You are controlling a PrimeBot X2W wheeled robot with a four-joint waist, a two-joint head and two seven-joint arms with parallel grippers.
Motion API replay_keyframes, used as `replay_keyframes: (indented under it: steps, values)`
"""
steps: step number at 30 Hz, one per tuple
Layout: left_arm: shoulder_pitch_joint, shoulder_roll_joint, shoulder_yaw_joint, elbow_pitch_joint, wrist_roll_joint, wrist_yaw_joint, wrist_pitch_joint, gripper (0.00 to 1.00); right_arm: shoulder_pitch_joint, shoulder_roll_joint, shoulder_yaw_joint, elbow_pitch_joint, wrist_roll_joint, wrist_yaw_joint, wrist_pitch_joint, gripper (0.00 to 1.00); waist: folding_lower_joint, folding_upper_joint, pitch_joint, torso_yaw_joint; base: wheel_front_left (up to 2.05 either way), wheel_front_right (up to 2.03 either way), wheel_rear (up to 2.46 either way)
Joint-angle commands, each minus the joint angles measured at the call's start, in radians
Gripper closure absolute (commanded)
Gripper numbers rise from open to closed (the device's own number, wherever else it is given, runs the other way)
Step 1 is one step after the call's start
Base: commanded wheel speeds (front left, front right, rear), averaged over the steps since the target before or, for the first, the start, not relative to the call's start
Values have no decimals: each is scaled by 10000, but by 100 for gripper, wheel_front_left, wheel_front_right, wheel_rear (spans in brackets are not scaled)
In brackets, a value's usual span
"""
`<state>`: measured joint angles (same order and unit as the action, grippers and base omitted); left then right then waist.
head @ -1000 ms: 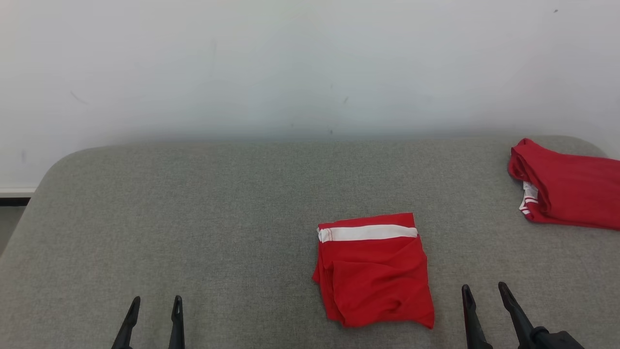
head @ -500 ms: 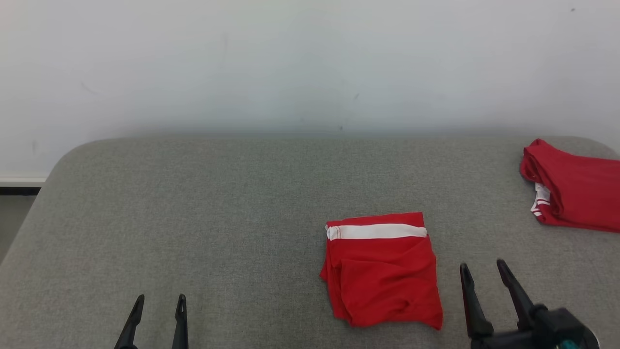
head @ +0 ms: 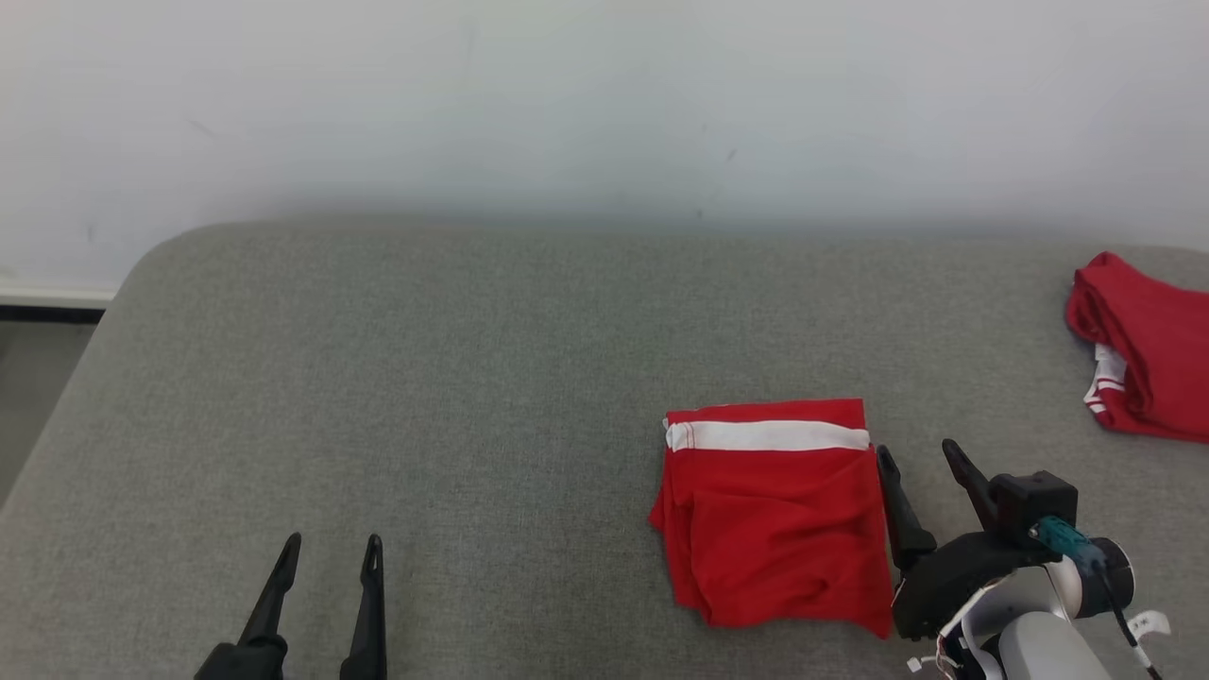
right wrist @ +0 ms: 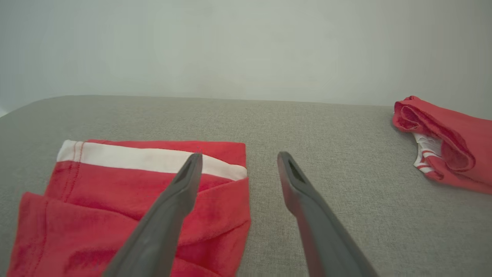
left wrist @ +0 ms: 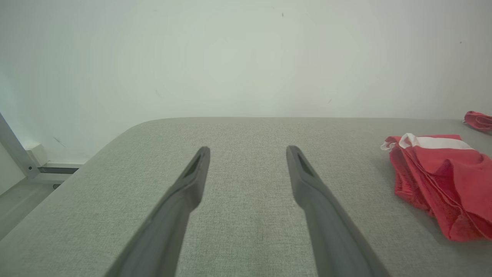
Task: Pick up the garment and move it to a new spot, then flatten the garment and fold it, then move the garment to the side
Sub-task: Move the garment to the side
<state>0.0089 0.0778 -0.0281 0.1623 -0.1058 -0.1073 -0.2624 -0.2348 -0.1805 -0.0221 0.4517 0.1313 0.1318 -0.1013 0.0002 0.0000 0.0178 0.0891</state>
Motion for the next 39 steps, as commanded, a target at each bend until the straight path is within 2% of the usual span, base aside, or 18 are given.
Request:
replay_keyframes:
  steps: [1,9,10,13,20,22,31,39]
  values:
    - [-154,-35,-30,22,-7,-48,-30,0,-256,-39,27,339,-62,-31,-29,0,-2,0,289,192,0,0,0]
    - [-532,-49,-93,105,-30,-63,-30,0,-1372,44,15,2808,-296,-31,-314,0,-2,0,769,387,0,0,0]
    - [-532,-49,-93,105,-30,-63,-30,0,-1372,44,15,2808,-296,-31,-314,0,-2,0,769,387,0,0,0]
    - [-656,-36,-140,181,-19,-93,-30,0,-1659,140,129,3969,-426,-31,-475,0,-2,0,793,494,0,0,0]
    - [-591,-68,-91,184,-35,-89,-30,0,-1429,395,330,5108,-204,-30,-755,1,-2,0,632,541,0,0,0]
    - [-517,-74,-44,158,-59,-63,-30,0,-1394,514,551,5313,-22,-13,-788,100,-2,0,618,484,0,0,0]
    - [-833,-80,-38,-11,-39,-93,-30,0,-2979,49,1427,5102,460,-33,-1119,100,-2,0,1233,100,0,0,0]
    - [-1424,7,-176,-264,36,-159,-29,0,-4958,-1179,2690,4824,786,-33,-790,100,-2,0,2608,-444,0,0,0]
